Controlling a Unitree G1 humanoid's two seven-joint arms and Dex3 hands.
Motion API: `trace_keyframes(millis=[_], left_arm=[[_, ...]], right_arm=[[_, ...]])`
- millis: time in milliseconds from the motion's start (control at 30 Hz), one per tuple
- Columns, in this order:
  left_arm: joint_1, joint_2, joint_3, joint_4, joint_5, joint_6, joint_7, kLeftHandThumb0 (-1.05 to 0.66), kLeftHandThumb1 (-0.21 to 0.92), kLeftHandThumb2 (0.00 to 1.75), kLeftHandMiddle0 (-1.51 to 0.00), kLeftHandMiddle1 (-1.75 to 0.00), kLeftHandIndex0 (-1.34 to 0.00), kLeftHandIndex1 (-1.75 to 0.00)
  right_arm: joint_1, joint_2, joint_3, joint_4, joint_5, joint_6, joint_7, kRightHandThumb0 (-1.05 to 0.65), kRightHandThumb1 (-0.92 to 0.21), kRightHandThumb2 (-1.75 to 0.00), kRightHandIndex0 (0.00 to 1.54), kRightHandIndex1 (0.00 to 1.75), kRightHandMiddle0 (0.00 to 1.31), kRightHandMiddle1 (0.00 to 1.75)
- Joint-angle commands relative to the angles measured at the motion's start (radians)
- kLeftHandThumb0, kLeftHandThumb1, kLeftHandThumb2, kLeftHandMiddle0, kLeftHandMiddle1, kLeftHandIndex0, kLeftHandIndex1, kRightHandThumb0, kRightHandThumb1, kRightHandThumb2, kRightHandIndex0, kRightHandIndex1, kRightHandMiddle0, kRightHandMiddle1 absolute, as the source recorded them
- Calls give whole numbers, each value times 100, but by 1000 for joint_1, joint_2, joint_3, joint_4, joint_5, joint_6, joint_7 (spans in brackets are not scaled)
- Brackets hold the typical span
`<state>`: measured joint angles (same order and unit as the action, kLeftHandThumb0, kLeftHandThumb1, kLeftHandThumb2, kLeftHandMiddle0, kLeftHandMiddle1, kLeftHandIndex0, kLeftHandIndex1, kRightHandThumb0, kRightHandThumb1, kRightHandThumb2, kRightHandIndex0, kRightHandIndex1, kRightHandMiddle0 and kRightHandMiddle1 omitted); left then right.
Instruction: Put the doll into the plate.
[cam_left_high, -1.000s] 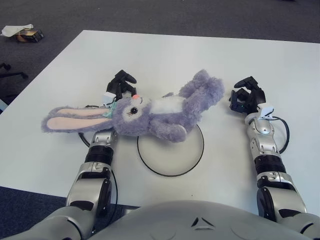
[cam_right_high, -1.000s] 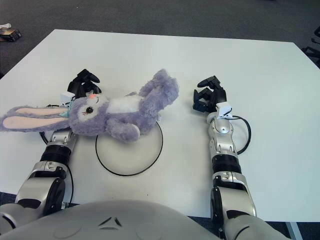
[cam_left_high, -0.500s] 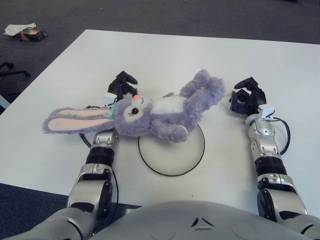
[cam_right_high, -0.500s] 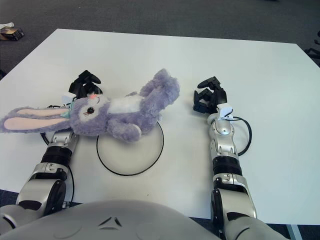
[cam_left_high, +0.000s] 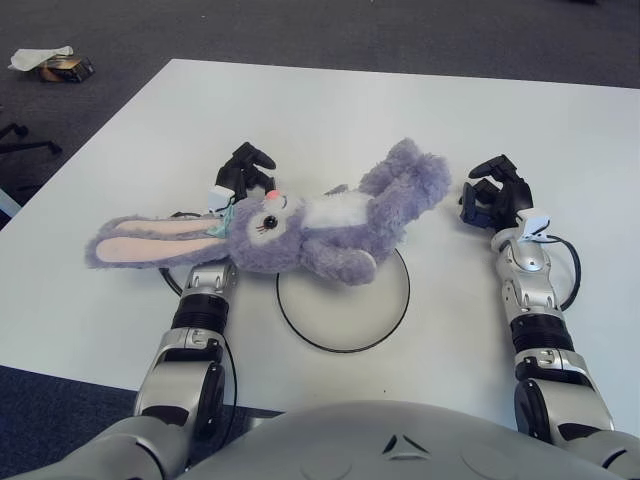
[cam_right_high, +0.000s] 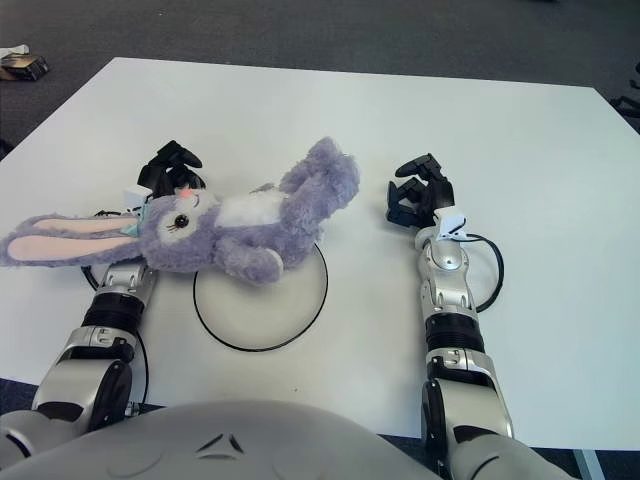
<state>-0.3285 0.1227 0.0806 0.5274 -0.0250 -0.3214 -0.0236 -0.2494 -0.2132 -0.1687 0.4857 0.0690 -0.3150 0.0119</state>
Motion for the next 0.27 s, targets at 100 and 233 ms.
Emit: trace_keyframes(millis=[100, 233], left_arm=[[87, -16, -7, 42, 13, 13, 5, -1, 23, 143, -56, -175, -55, -175], [87, -16, -7, 41, 14, 13, 4, -1, 23, 143, -57, -175, -55, -175]], right_arm=[[113, 66, 9, 42, 17, 27, 7, -1, -32, -128, 67, 161, 39, 175], [113, 65, 10, 40, 15, 31, 7, -1, -32, -128, 67, 160, 39, 175]])
